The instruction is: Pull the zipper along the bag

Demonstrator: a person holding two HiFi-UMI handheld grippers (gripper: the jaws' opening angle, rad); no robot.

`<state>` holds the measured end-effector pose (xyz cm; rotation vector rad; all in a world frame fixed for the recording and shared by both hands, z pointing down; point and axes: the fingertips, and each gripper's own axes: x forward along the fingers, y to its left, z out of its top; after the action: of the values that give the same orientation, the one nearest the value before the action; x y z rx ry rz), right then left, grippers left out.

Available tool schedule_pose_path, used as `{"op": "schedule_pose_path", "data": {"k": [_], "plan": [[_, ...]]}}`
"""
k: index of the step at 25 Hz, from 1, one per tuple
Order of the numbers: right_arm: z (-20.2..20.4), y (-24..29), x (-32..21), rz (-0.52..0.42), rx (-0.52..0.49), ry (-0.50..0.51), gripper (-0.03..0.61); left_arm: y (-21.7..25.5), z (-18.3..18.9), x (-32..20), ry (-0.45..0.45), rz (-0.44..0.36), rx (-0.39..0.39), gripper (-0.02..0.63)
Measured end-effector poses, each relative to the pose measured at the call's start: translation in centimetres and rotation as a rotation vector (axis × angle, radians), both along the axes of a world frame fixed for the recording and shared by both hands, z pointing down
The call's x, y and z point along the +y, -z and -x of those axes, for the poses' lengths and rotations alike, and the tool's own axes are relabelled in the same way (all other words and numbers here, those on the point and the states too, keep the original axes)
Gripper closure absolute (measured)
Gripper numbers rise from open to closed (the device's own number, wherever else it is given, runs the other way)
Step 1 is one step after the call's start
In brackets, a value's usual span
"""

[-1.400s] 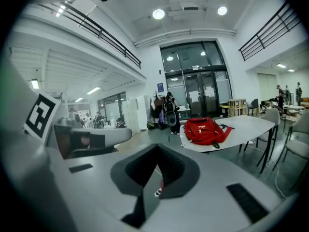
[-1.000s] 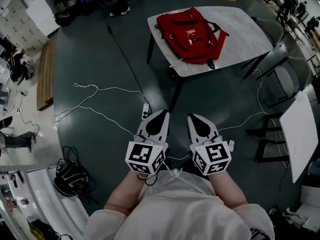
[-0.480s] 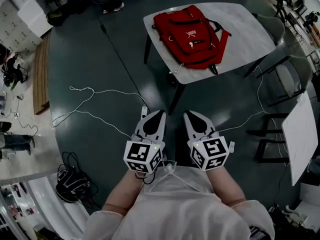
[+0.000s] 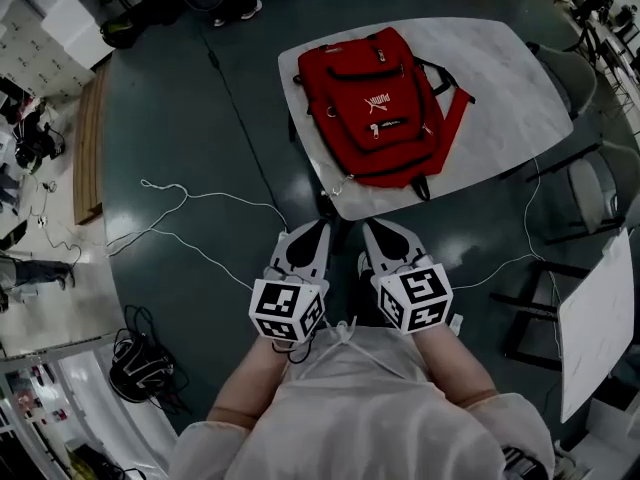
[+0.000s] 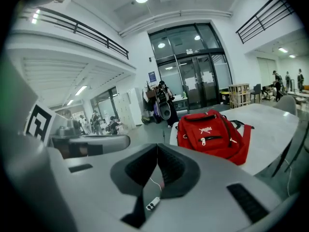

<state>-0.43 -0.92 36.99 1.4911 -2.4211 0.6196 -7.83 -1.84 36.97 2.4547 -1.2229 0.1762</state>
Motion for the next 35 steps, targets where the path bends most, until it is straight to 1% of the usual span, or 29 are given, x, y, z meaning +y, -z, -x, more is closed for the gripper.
{"op": "schedule_pose_path", "data": {"k": [5,7,9,13,17,21,27,30,35], "plan": [[-5.7,-2.3,-5.8,0.076,0.013,0.042,0.551,-1.9,-6.1,-5.5,0.021,0.045,-0.047,0.594],[-7.0,-3.7,-7.1,0.114,0.008,0.08,0.551,-3.1,-7.6,-6.9,0.045,0.073,-0.058,0.594],[-7.6,-5.0,-8.2,0.149,0.004,0.121,0.551,-4.4,-8.2,-8.1,0.081,0.104,-0.057,0.594],[-8.0,-8.4,-9.6,0.213,0.031,0.183,0.551,-7.4,-8.2,-9.3,0.134,0.161,-0.086,0.594],[-7.4,-12.6,-10.4,0.293,0.065,0.199,0.551,-10.9,-7.1,-9.5,0.136,0.202,-0.146,0.594],[-6.7,-16.1,-11.0,0.365,0.109,0.178,0.551,-13.8,-5.9,-9.6,0.094,0.223,-0.193,0.594],[-6.8,-20.2,-12.3,0.453,0.156,0.125,0.551,-17.5,-5.2,-10.0,0.044,0.317,-0.178,0.594],[-6.7,-22.0,-12.9,0.498,0.177,0.103,0.551,-18.9,-4.5,-10.5,0.028,0.343,-0.182,0.594],[-6.9,-24.0,-13.4,0.542,0.2,0.076,0.551,-20.7,-4.7,-11.1,-0.035,0.377,-0.218,0.592]]}}
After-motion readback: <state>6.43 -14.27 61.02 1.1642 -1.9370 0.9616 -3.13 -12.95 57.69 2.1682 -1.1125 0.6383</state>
